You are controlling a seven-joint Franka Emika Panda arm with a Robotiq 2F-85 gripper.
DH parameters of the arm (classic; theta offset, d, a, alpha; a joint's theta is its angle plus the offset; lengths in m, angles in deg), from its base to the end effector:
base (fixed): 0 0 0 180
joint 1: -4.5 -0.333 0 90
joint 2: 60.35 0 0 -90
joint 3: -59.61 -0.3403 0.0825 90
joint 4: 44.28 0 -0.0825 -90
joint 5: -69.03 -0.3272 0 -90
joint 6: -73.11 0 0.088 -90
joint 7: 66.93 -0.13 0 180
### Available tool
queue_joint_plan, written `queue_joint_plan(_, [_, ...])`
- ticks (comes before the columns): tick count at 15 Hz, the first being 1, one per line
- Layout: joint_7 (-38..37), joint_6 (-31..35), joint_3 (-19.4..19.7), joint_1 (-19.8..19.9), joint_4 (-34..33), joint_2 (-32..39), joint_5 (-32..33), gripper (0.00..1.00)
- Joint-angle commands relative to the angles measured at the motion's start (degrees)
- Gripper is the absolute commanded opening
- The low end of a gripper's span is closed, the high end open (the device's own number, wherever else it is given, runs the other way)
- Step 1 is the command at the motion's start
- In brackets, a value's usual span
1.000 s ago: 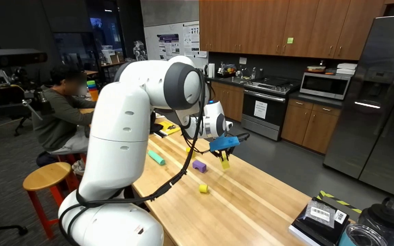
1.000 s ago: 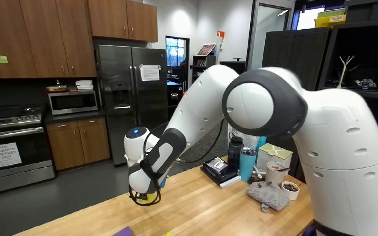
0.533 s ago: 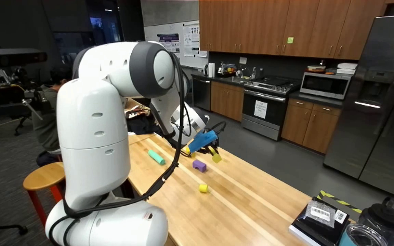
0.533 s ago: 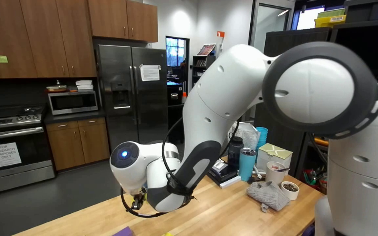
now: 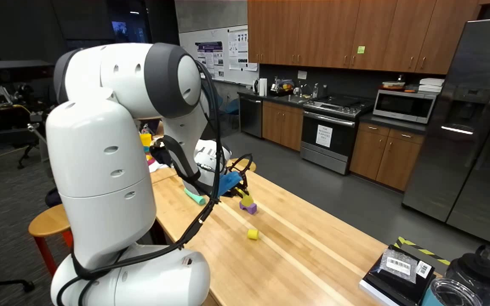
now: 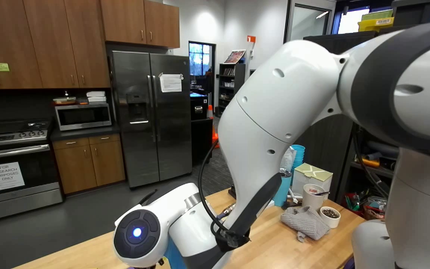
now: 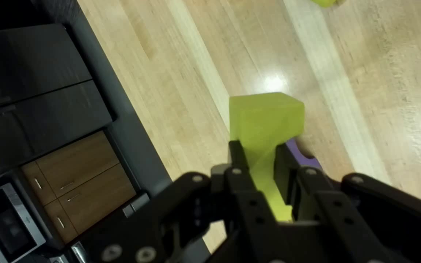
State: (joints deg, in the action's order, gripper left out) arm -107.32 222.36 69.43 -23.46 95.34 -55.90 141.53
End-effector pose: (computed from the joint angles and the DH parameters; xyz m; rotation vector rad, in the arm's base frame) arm 0.4360 0.1521 0.3245 2.3788 0.8883 0.5143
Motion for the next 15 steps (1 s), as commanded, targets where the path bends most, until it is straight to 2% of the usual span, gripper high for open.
queue_joint_plan(1, [-6.8,-3.0,-0.85,-1.58,2.5,-3.46,6.47,0.06])
queue_joint_plan(2, [-8.6,-4.45,-1.24,-2.06,2.43,-3.55,8.39,0.06])
queue_joint_plan(3, [-10.76,-7.66,-8.9,4.29,1.86,-3.39,11.17,0.06])
queue_joint_plan(7, [-14.04,-16.88,-16.16,7.5,1.1,-1.84,16.9,0.06])
queue_joint_plan(11, [-14.03,-21.39,-20.5,9.25,0.75,-0.43,18.24,0.06])
queue_joint_plan(15, [-13.74,-23.39,-22.81,9.71,-0.2,1.61,19.05,0.06])
